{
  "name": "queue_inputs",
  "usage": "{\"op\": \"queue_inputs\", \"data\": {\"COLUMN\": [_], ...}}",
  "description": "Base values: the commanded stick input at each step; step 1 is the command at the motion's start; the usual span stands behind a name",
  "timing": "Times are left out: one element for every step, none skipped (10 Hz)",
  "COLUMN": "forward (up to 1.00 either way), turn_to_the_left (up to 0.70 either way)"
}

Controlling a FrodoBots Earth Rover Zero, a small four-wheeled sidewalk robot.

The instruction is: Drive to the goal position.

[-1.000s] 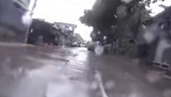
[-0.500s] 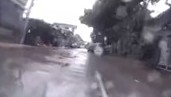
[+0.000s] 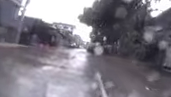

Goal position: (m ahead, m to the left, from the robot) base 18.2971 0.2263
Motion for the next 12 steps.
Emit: {"op": "queue_inputs", "data": {"forward": [1.00,1.00,1.00,1.00,1.00,1.00,1.00,1.00,1.00,1.00,1.00,1.00], "turn_to_the_left": [0.00,0.00,0.00,0.00,0.00,0.00,0.00,0.00,0.00,0.00,0.00,0.00]}}
